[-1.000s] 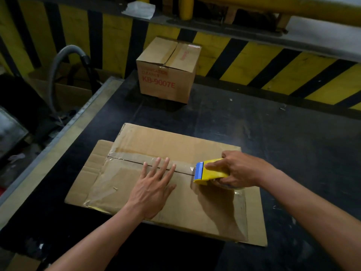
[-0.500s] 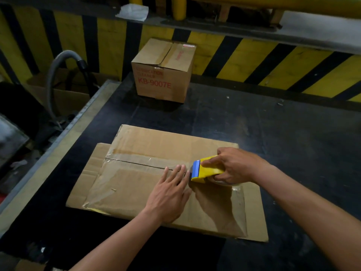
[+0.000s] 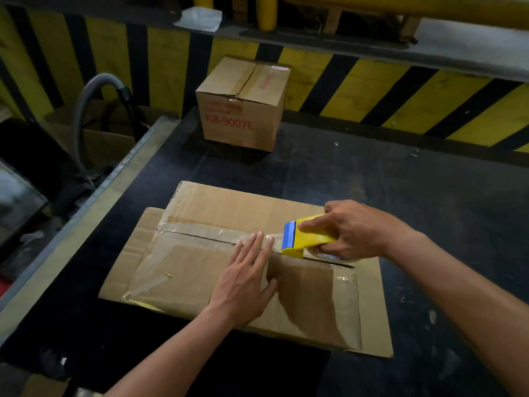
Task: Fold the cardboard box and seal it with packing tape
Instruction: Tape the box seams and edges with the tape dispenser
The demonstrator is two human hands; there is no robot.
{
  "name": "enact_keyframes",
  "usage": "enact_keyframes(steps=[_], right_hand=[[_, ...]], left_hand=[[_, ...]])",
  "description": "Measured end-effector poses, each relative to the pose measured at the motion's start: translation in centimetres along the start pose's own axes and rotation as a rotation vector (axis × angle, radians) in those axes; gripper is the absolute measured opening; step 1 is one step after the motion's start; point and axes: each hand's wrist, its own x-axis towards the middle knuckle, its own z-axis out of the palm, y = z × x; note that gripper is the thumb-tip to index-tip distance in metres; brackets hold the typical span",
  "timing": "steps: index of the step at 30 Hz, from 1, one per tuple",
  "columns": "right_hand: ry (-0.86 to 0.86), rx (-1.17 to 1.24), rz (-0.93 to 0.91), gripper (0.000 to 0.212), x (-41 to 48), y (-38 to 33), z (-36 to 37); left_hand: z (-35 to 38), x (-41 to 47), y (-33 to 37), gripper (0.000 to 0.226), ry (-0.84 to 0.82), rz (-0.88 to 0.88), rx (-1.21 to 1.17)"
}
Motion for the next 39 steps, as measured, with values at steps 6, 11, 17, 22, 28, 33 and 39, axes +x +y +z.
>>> enact_keyframes(steps=[6, 11, 17, 22, 28, 33, 39], right_hand=[[-0.116, 0.014, 0.061, 0.058, -0.1, 0.4, 3.2], [-0.133, -0.008, 0.055, 0.059, 0.5, 0.1, 3.3], [-0.132, 0.037, 0.034, 0.057, -0.7, 0.9, 2.6], [-0.137, 0.072, 0.099, 0.056, -2.4, 2.8, 2.3], [-0.143, 0.033, 0.129, 0.06, -2.8, 3.7, 3.4], [-0.131, 0.024, 0.126, 0.062, -2.6, 4.0, 4.0], [-0.14, 0.039, 0.104, 0.06, -3.0, 4.2, 3.6]], left_hand=[[0.1, 0.4, 0.6, 0.073, -0.122, 0.003, 0.091], [0.4, 0.4, 0.3, 0.075, -0.139, 0.004, 0.135], [0.5, 0.5, 0.2, 0.077, -0.15, 0.001, 0.139], [0.5, 0.6, 0.2, 0.08, -0.144, -0.002, 0.133], [-0.9, 1.6, 2.3, 0.076, -0.219, -0.035, 0.155], [0.5, 2.3, 5.2, 0.068, -0.242, 0.05, 0.118], [1.7, 2.0, 4.8, 0.079, -0.169, 0.032, 0.129]])
